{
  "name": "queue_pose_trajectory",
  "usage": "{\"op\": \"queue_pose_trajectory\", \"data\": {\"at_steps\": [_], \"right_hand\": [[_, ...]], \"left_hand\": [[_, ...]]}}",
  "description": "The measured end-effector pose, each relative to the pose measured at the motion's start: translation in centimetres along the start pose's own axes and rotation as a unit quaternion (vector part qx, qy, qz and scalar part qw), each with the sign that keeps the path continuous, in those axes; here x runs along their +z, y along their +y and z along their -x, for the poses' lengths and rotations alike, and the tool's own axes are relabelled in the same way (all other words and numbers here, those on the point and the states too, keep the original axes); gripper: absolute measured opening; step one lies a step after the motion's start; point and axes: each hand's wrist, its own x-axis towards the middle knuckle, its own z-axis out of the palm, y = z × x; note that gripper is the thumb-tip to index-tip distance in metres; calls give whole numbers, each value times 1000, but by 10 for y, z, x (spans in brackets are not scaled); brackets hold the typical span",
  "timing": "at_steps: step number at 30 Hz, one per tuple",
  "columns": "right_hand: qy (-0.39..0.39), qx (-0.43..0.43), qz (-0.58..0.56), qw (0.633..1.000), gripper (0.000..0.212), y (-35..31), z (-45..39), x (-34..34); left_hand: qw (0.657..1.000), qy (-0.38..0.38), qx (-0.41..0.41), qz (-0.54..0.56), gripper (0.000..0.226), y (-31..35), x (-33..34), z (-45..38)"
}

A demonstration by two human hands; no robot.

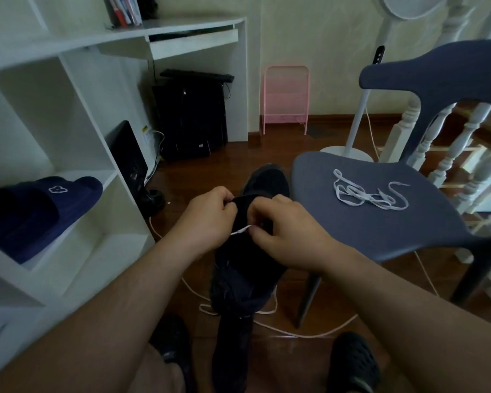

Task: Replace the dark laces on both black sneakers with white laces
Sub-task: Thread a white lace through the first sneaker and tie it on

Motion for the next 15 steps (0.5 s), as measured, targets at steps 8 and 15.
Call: {"op": "queue_pose_trajectory", "data": {"at_steps": [8, 15], "right_hand": [[115, 94, -37, 988, 11, 11, 0, -9], [140, 149, -38, 978, 15, 11, -3, -8]], "left_hand": [[997, 39, 13, 66, 29, 2, 3, 3], [997, 65, 52, 4, 36, 16, 11, 7]]}}
